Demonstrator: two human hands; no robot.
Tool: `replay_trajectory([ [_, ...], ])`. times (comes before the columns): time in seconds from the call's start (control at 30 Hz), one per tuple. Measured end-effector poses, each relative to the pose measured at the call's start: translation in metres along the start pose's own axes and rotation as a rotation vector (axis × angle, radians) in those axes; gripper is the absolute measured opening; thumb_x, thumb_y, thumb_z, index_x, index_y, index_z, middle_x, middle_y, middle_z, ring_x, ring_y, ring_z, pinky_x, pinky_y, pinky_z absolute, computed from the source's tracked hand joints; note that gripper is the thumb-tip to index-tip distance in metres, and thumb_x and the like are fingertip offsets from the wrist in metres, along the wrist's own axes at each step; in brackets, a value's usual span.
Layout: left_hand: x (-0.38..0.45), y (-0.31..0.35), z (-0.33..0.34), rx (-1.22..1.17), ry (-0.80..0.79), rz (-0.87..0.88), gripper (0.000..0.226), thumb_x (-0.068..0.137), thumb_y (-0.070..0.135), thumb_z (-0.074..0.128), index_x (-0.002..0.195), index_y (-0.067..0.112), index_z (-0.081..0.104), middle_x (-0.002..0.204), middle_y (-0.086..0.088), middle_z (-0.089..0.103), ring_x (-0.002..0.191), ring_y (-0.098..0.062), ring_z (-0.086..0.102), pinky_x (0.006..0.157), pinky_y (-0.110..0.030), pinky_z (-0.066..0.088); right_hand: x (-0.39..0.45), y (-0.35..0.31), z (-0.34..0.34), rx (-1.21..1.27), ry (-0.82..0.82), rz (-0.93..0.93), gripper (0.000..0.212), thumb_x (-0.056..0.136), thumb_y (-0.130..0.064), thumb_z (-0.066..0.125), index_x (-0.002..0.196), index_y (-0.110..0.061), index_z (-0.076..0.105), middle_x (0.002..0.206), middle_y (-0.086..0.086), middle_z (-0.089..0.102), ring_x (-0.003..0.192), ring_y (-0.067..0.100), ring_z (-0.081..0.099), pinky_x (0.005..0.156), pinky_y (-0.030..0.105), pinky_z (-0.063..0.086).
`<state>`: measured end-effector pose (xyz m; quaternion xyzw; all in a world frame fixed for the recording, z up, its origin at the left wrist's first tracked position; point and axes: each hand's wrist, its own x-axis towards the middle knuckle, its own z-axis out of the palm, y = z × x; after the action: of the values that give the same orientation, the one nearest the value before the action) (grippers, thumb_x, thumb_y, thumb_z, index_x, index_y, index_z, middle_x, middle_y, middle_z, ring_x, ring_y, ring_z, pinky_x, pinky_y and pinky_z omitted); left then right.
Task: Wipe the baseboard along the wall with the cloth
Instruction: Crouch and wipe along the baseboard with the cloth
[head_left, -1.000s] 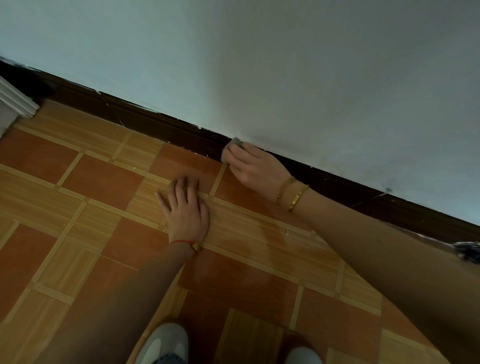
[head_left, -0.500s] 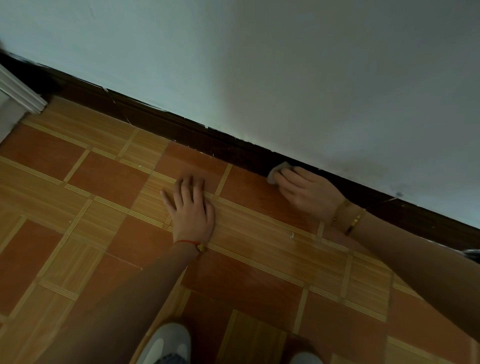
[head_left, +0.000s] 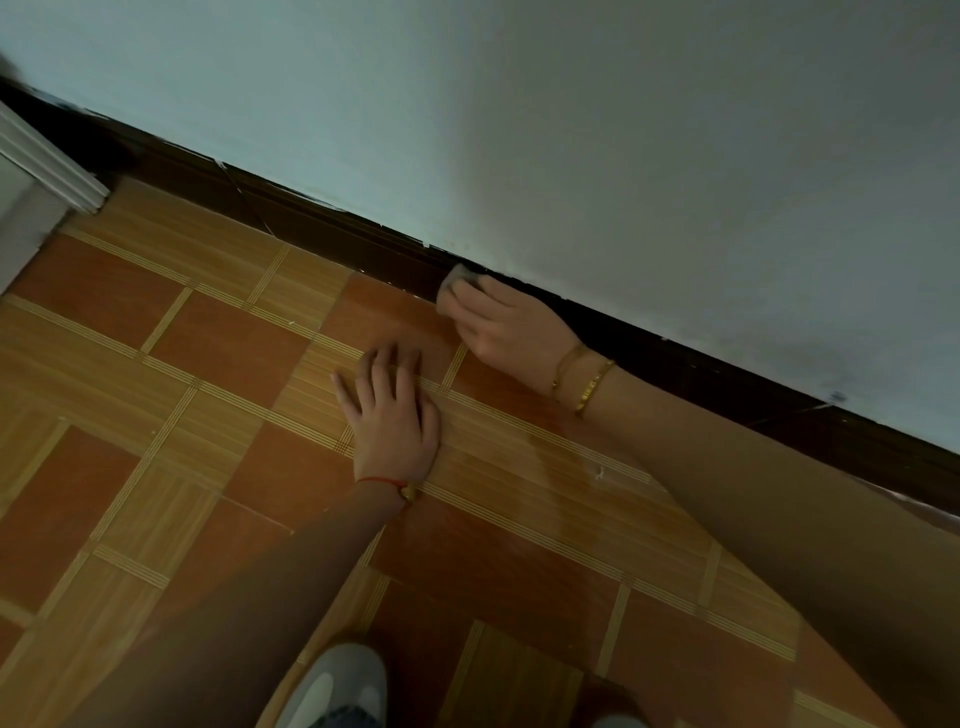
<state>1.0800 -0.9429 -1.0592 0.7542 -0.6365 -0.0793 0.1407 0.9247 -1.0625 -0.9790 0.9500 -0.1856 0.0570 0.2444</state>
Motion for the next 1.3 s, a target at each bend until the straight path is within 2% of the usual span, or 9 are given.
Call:
replay_trajectory([
  [0.2, 0.000, 0.000, 0.000, -0.010, -0.014, -0.002, 0.051, 0.098, 0.034, 0.036, 0.145, 0.017, 0.042, 0.152, -0.012, 0.039, 0.147, -0.034, 0.026, 0.120, -0.065, 0.005, -0.087, 0.009, -0.020, -0.007, -0.122, 0.008, 0.028, 0.091, 0.005, 0.045, 0.109, 0.002, 0.067, 0.127, 0.015, 0.059, 0.117, 0.027, 0.056, 0.100, 0.037, 0.046],
  [0.27, 0.000, -0.001, 0.001, -0.013, -0.011, -0.004, 0.050, 0.098, 0.034, 0.036, 0.145, 0.016, 0.042, 0.152, -0.013, 0.039, 0.147, -0.034, 0.025, 0.120, -0.066, 0.005, -0.119, 0.011, -0.027, -0.028, -0.175, -0.007, 0.027, 0.085, 0.002, 0.055, 0.109, 0.000, 0.069, 0.128, 0.015, 0.059, 0.119, 0.028, 0.056, 0.104, 0.038, 0.042],
  [0.37, -0.001, -0.001, 0.002, -0.007, -0.014, -0.004, 0.051, 0.098, 0.034, 0.035, 0.145, 0.016, 0.042, 0.153, -0.013, 0.039, 0.147, -0.035, 0.025, 0.120, -0.066, 0.006, -0.150, 0.013, -0.033, -0.050, -0.219, -0.012, 0.029, 0.087, 0.002, 0.049, 0.109, 0.001, 0.068, 0.128, 0.015, 0.059, 0.119, 0.028, 0.056, 0.106, 0.038, 0.038],
  [0.43, -0.001, 0.000, 0.003, -0.004, -0.017, 0.000, 0.052, 0.097, 0.035, 0.034, 0.145, 0.016, 0.042, 0.153, -0.014, 0.038, 0.147, -0.035, 0.025, 0.119, -0.067, 0.006, -0.152, 0.013, -0.037, -0.064, -0.238, 0.001, 0.026, 0.088, 0.001, 0.052, 0.107, -0.001, 0.069, 0.127, 0.014, 0.059, 0.117, 0.027, 0.056, 0.105, 0.038, 0.040],
  [0.67, 0.000, 0.001, 0.001, 0.050, -0.053, 0.004, 0.055, 0.098, 0.036, 0.028, 0.147, 0.014, 0.040, 0.153, -0.017, 0.039, 0.146, -0.037, 0.028, 0.118, -0.070, 0.010, -0.087, 0.005, -0.035, -0.005, -0.087, 0.130, 0.048, 0.099, 0.006, 0.019, 0.104, -0.001, 0.067, 0.118, 0.011, 0.063, 0.112, 0.025, 0.059, 0.098, 0.035, 0.046],
  [0.83, -0.005, -0.001, -0.006, 0.103, -0.094, 0.033, 0.059, 0.099, 0.039, 0.021, 0.149, 0.013, 0.038, 0.155, -0.017, 0.037, 0.148, -0.038, 0.026, 0.118, -0.070, 0.010, -0.056, 0.005, -0.026, 0.003, 0.017, 0.091, 0.023, 0.096, 0.003, 0.044, 0.101, 0.001, 0.067, 0.113, 0.011, 0.063, 0.109, 0.026, 0.059, 0.098, 0.034, 0.046],
  [0.93, -0.013, -0.003, -0.011, 0.103, -0.106, 0.071, 0.061, 0.098, 0.039, 0.020, 0.150, 0.013, 0.036, 0.155, -0.017, 0.036, 0.149, -0.038, 0.023, 0.119, -0.069, 0.010, -0.070, 0.009, -0.025, 0.011, 0.015, 0.067, 0.025, 0.096, 0.004, 0.042, 0.104, 0.001, 0.066, 0.118, 0.013, 0.061, 0.111, 0.027, 0.058, 0.100, 0.036, 0.046],
  [1.13, -0.025, 0.006, -0.010, 0.065, -0.111, 0.082, 0.059, 0.098, 0.038, 0.021, 0.149, 0.012, 0.037, 0.155, -0.016, 0.034, 0.149, -0.038, 0.021, 0.120, -0.066, 0.011, -0.137, 0.014, -0.035, -0.043, -0.116, 0.053, 0.025, 0.093, 0.001, 0.048, 0.106, -0.003, 0.069, 0.127, 0.012, 0.057, 0.119, 0.027, 0.053, 0.105, 0.037, 0.039],
  [1.3, -0.037, 0.031, -0.007, 0.026, -0.114, 0.090, 0.058, 0.099, 0.037, 0.022, 0.149, 0.012, 0.037, 0.156, -0.015, 0.034, 0.150, -0.036, 0.020, 0.121, -0.065, 0.010, -0.203, 0.018, -0.052, -0.095, -0.212, 0.071, 0.027, 0.085, -0.002, 0.062, 0.112, -0.001, 0.067, 0.130, 0.016, 0.054, 0.123, 0.031, 0.046, 0.107, 0.041, 0.037],
])
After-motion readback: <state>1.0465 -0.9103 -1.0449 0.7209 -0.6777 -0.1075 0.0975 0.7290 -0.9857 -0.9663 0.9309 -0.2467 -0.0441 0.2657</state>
